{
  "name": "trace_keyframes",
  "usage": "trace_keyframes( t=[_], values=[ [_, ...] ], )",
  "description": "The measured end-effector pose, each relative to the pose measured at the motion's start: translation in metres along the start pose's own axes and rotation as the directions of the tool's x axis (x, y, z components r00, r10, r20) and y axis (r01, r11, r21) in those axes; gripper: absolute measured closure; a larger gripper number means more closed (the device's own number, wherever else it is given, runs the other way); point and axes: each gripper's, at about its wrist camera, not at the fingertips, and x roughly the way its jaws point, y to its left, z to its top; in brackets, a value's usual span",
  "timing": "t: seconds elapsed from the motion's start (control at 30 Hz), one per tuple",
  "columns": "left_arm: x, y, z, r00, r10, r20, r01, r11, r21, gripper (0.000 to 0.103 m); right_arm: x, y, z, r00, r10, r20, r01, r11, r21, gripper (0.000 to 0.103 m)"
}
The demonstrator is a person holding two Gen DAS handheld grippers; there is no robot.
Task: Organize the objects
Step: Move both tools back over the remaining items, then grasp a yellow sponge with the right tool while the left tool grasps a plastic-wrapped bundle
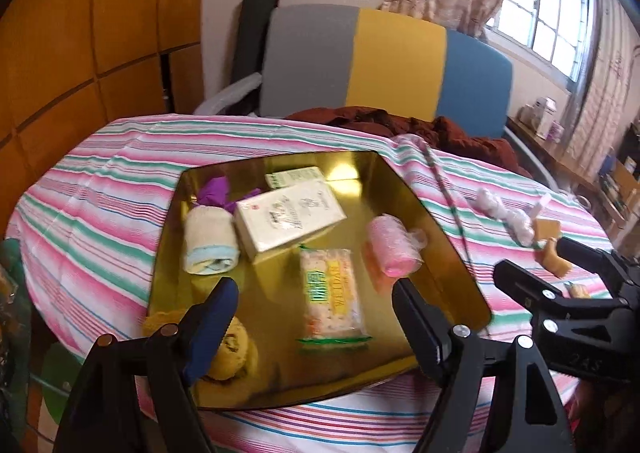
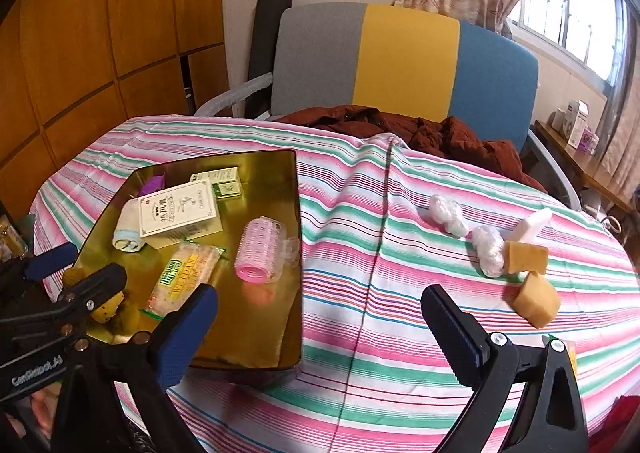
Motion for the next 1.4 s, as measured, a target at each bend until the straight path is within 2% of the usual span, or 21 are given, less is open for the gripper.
trace_keyframes(
  t=[0.33, 0.57, 0.8, 1.0, 1.1, 1.27, 1.4],
  values=[
    [0.002, -0.017, 0.003, 0.997, -0.076, -0.01, 0.077, 0.996, 0.039, 0.023, 0.001, -0.065, -0.007, 0.996, -0.077, -0.048, 0.081, 0.992, 0.101, 0.001],
    [0.002, -0.042, 0.013, 0.987, -0.159, -0.014, 0.159, 0.983, 0.091, 0.024, 0.001, -0.13, -0.01, 0.987, -0.115, -0.111, 0.135, 0.971, 0.199, 0.001],
    [0.005, -0.068, 0.025, 0.974, -0.224, -0.029, 0.226, 0.966, 0.123, 0.024, 0.009, -0.202, -0.011, 0.97, -0.16, -0.182, 0.198, 0.955, 0.219, 0.0],
    [0.01, -0.095, 0.029, 0.961, -0.268, -0.064, 0.275, 0.941, 0.199, 0.024, 0.042, -0.246, -0.015, 0.959, -0.085, -0.271, 0.131, 0.979, 0.157, 0.0],
    [0.013, -0.108, 0.032, 0.956, -0.282, -0.076, 0.292, 0.929, 0.226, 0.024, 0.059, -0.259, -0.015, 0.952, -0.082, -0.294, 0.128, 0.982, 0.14, 0.0],
    [0.022, -0.122, 0.038, 0.949, -0.3, -0.098, 0.315, 0.918, 0.239, 0.024, 0.08, -0.272, -0.014, 0.955, -0.043, -0.292, 0.086, 0.987, 0.134, 0.0],
    [0.032, -0.136, 0.041, 0.944, -0.308, -0.12, 0.329, 0.909, 0.255, 0.024, 0.095, -0.272, -0.016, 0.947, -0.032, -0.318, 0.066, 0.993, 0.096, 0.0]
  ],
)
